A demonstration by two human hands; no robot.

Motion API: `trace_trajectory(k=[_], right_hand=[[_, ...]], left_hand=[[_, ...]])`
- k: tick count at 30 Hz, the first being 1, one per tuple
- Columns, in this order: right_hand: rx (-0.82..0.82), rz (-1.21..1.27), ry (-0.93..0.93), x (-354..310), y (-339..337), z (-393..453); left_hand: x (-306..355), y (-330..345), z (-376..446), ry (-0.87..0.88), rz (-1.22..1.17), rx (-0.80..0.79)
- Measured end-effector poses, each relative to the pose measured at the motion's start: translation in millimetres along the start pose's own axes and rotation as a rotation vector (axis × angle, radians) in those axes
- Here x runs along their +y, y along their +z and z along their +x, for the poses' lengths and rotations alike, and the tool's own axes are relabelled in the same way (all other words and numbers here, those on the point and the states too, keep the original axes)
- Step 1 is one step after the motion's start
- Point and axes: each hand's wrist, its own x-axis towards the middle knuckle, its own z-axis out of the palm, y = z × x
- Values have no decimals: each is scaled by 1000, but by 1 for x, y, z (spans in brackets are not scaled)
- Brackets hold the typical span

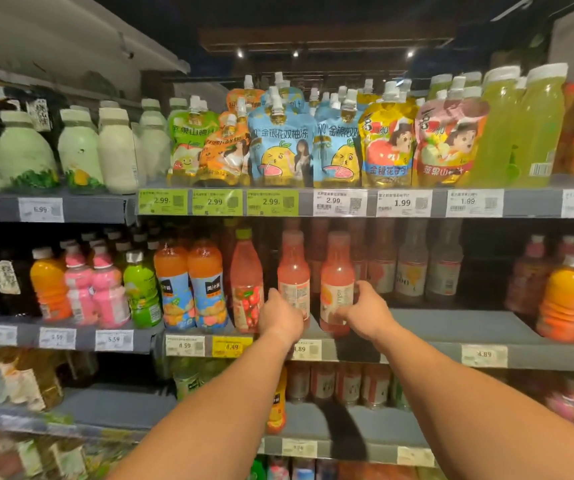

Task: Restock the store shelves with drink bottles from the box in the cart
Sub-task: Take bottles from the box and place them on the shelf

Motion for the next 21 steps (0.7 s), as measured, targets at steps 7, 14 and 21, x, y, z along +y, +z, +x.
trace_trajectory(k=[7, 14, 21], right_hand=[[38, -52, 16, -11, 28, 18], [89, -119, 52, -12, 43, 33], [91, -147, 61, -10, 49, 44]], left_hand=[[9, 9, 16, -24, 80, 52], [10, 19, 29, -36, 135, 101], [11, 23, 37, -45, 157, 59]])
